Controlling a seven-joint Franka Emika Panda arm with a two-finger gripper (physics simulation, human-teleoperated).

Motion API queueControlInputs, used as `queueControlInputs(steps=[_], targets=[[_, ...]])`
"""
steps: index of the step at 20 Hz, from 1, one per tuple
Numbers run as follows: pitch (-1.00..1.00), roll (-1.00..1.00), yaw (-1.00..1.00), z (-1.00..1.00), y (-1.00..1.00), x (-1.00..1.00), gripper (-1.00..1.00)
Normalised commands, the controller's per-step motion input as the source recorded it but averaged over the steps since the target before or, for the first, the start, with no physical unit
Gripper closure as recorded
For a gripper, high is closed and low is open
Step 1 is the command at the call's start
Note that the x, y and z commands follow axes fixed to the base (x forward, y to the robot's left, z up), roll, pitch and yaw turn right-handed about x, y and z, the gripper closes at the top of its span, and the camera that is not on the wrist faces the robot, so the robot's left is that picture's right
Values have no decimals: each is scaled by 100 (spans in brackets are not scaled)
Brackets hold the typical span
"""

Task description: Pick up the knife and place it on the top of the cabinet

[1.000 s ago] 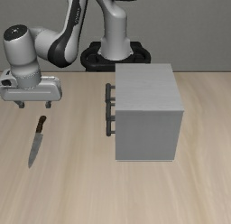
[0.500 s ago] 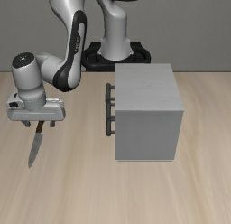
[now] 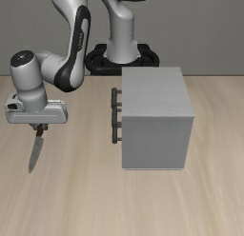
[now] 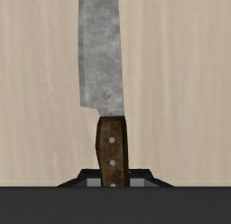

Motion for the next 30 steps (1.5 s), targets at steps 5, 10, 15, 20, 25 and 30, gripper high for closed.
queueControlInputs(steps=[5, 10, 15, 20, 25, 30], targets=[[0, 0, 0, 100, 0, 0, 100], [0, 0, 0, 100, 0, 0, 100], [0, 0, 0, 100, 0, 0, 100], [0, 0, 0, 100, 0, 0, 100], [0, 0, 0, 20, 80, 0, 100], [0, 0, 0, 0, 100, 0, 100]])
